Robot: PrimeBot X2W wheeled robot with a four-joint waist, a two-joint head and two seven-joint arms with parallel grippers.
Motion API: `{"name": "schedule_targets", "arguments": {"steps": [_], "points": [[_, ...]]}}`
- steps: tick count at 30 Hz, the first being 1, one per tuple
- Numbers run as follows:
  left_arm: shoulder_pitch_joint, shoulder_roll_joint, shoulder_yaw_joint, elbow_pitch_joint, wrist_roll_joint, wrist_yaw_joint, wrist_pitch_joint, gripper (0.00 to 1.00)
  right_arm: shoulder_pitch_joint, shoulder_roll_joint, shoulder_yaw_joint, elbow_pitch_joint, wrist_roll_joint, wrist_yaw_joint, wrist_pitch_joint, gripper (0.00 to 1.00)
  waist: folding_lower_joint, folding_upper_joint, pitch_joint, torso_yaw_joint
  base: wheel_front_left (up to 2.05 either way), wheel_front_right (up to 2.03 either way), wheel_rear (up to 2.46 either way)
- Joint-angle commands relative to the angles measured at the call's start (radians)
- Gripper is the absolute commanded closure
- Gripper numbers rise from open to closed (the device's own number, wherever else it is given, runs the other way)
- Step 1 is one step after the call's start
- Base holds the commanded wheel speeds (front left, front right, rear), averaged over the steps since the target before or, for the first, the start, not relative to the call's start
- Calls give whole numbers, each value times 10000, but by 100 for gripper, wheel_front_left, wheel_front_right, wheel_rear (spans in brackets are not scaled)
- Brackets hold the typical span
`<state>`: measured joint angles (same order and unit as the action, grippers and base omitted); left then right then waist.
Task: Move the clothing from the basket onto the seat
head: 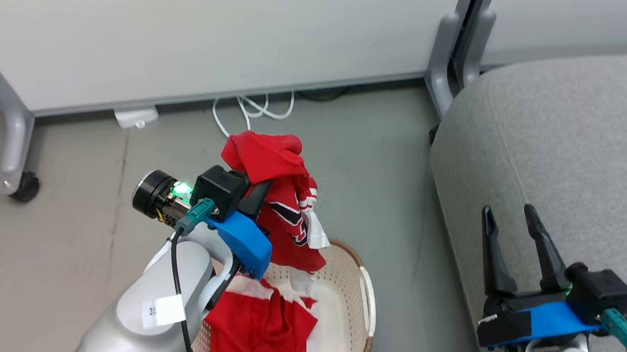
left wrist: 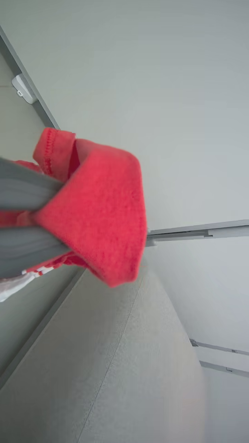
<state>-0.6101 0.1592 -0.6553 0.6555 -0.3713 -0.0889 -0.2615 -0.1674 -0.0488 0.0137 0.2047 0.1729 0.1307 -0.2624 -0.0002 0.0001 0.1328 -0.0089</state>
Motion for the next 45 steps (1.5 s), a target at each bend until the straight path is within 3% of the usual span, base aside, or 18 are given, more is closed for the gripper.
{"name": "schedule_targets", "arguments": {"steps": [1,11,27,32,45], "points": [[148,-11,68,-62,86,-28,-54,100,178,-28,-19,12,76,1,-39,0,2,-1,-491,141,0,0,0],[60,-105,219,-729,418,-288,-53,100,1080,-28,-127,6,236,1,-38,0,2,-1,-1457,429,0,0,0],[184,-46,2,-1314,394,-380,-53,100,1179,-28,46,-88,166,2,-38,0,2,-1,-1614,660,0,0,0],[56,-66,30,-1334,345,-394,-53,100,784,-27,725,-218,149,2,-37,0,2,-1,-1525,713,0,0,0],[-383,-291,-40,-1482,469,-417,-53,100,-1300,-122,3717,228,34,1,-38,0,2,-1,-1263,1067,0,0,0]]}}
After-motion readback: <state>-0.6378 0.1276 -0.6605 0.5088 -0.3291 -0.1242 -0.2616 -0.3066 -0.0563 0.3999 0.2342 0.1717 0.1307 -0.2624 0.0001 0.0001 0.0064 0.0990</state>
